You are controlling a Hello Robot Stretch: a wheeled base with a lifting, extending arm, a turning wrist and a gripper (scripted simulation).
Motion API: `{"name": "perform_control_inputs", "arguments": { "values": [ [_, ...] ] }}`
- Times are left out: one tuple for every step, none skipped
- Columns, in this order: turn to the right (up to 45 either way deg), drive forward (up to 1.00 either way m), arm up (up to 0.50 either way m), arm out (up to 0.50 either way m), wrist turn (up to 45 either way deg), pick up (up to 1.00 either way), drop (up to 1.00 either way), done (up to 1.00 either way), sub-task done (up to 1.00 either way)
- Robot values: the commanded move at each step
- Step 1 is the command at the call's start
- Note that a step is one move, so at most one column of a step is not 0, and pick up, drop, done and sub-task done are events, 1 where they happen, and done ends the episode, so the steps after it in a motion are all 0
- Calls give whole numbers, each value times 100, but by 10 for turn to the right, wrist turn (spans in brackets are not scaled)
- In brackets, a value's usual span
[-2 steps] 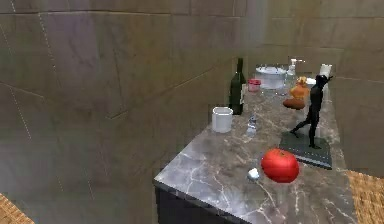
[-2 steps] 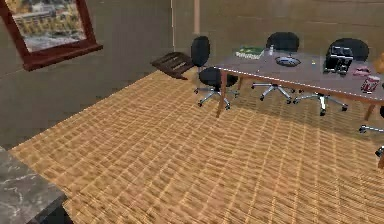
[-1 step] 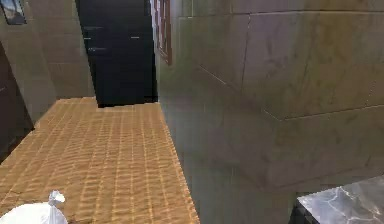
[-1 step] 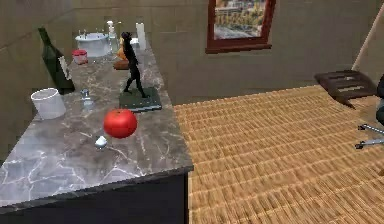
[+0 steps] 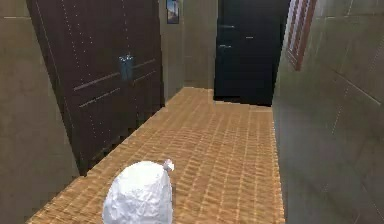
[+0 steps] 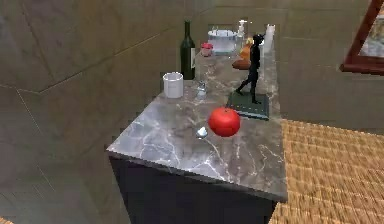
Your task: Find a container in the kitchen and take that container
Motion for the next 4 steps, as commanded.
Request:
{"name": "perform_control_inputs", "arguments": {
  "values": [
    [450, 0, 0, 0, 0, 0, 0, 0, 0],
    [450, 0, 0, 0, 0, 0, 0, 0, 0],
    [450, 0, 0, 0, 0, 0, 0, 0, 0],
    [240, 0, 0, 0, 0, 0, 0, 0, 0]
  ]
}}
